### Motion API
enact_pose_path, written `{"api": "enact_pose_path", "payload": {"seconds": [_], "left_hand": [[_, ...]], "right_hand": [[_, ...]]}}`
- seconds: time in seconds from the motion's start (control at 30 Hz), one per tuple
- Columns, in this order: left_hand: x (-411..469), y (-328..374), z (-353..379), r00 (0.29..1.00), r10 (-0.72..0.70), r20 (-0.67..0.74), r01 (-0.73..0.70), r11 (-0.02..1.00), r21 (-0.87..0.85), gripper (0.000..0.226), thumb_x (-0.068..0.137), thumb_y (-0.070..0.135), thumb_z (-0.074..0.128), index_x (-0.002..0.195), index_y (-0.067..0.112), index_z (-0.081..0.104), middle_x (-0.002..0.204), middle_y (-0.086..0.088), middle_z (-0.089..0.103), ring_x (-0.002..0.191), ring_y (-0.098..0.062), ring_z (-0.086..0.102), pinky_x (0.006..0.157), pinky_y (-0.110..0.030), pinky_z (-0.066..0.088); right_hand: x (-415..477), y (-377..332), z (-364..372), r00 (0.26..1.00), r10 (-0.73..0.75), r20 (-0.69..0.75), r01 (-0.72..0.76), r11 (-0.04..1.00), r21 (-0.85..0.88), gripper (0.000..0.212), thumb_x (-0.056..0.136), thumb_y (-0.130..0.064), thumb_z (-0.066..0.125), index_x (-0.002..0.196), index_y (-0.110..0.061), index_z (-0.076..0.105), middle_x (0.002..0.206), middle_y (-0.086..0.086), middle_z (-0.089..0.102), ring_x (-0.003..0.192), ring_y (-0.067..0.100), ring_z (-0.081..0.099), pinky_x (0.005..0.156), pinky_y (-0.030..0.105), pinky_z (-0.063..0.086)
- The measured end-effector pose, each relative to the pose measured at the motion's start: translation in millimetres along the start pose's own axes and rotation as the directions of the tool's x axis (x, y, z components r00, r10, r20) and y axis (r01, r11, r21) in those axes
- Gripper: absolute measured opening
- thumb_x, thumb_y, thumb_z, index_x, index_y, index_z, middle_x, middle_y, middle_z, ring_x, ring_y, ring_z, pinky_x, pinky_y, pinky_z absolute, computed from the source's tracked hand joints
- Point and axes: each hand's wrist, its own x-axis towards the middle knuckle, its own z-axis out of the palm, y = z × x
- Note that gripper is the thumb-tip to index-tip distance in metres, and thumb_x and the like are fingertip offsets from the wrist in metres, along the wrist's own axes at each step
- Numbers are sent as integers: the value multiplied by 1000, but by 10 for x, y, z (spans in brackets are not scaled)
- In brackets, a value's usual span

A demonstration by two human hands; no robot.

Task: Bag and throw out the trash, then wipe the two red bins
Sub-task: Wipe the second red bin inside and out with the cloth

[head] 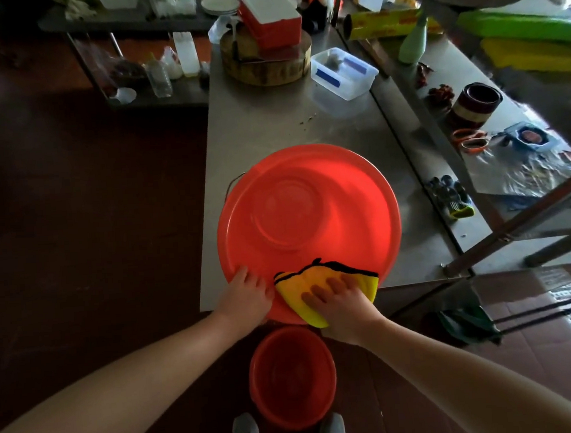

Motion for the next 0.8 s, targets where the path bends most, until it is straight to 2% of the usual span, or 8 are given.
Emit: {"api": "enact_pose_path", "payload": {"seconds": [0.17,0.27,0.37,0.5,0.6,0.7,0.73,0.8], "left_hand": [[87,115,-3,994,37,-107,-41,999,-35,54,94,54,49,122,10,64,116,-11,69,103,-31,64,96,-41,46],[91,81,-41,990,68,-125,-68,998,2,58,94,59,44,117,11,68,109,-9,72,95,-28,67,89,-37,49],[140,72,-91,985,88,-148,-85,996,28,51,85,60,56,101,15,74,94,-4,75,82,-22,69,79,-33,52],[150,142,-89,984,95,-152,-103,994,-47,48,65,60,75,82,15,77,75,-3,72,66,-19,67,65,-25,51],[118,203,-57,979,148,-139,-150,989,-9,25,69,41,77,77,17,75,73,-3,69,64,-22,64,61,-27,48],[59,246,-23,977,178,-115,-176,984,29,14,74,27,77,72,15,71,69,-4,66,61,-22,62,60,-29,50],[43,248,-24,978,178,-105,-175,984,37,16,76,28,76,74,13,71,70,-5,66,61,-22,62,61,-30,52],[22,267,-10,979,186,-89,-180,981,72,19,83,28,72,84,9,74,77,-8,71,68,-23,67,70,-34,57]], "right_hand": [[62,172,-68,999,-1,52,-3,996,92,86,82,-64,62,156,-39,25,160,-4,35,143,32,33,117,52,20],[271,210,-183,974,75,214,-127,962,241,88,81,-87,32,157,-45,19,166,-8,24,151,27,23,119,52,13],[627,96,-197,946,153,287,-248,910,332,75,90,-82,16,157,-48,17,167,-10,19,153,29,18,120,55,11],[1109,-29,-132,968,127,215,-195,924,329,55,103,-61,18,155,-45,19,162,-1,27,145,39,31,115,60,22],[1349,-62,-51,968,158,196,-216,922,320,54,105,-57,23,156,-42,21,162,3,28,145,42,30,115,61,24],[1346,69,19,982,184,-34,-161,922,353,49,104,-50,28,148,-36,45,150,12,45,138,45,40,111,63,31],[1339,202,72,979,175,-103,-140,949,282,48,103,-48,27,142,-36,52,144,13,51,135,44,44,109,62,32],[1287,492,154,971,238,-11,-235,964,121,52,103,-53,28,145,-32,50,151,11,44,144,37,33,120,56,18]]}}
